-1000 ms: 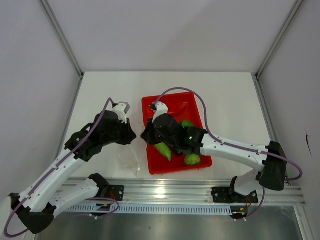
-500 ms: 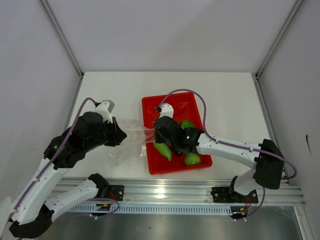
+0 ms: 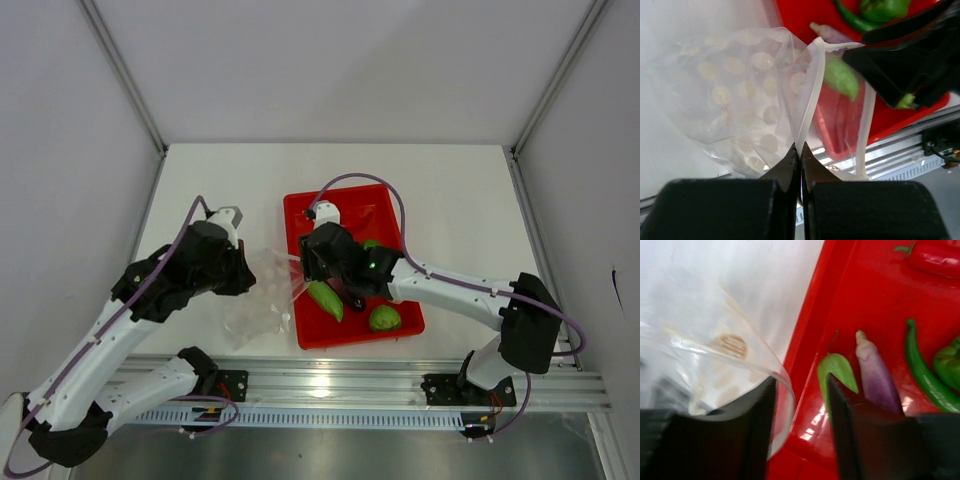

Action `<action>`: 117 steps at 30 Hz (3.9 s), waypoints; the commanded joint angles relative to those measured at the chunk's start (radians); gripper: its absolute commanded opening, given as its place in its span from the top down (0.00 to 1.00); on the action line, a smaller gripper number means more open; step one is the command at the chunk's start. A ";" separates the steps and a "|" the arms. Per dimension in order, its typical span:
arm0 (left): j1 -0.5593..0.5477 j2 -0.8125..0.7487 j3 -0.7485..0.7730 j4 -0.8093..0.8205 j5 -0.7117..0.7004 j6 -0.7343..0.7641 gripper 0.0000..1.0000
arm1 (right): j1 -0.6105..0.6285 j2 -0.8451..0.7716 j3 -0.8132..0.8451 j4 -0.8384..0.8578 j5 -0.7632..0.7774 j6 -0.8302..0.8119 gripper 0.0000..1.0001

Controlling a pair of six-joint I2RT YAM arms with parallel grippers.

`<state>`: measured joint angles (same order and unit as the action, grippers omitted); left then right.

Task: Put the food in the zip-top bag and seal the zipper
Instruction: Open the zipper of the food storage bag, then pick up the fake vegetable from the bin, then place the fake vegetable in the zipper food storage bag.

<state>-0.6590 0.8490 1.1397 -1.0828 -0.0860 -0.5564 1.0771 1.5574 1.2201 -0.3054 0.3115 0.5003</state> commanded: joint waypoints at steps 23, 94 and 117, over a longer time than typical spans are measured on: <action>0.122 0.101 -0.029 0.152 -0.008 0.041 0.99 | -0.348 -0.197 0.021 -0.305 -0.316 -0.172 0.31; 0.164 0.118 -0.115 0.319 0.106 -0.048 0.99 | -0.223 -0.355 -0.016 -0.023 -0.699 0.479 0.78; 0.104 0.009 -0.192 0.374 0.005 -0.022 0.99 | -0.189 -0.048 0.101 -0.009 -0.859 0.725 0.75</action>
<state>-0.5446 0.8936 0.9497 -0.7418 -0.0559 -0.6014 0.8818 1.4876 1.2892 -0.2974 -0.5213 1.2003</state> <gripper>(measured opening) 0.005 0.472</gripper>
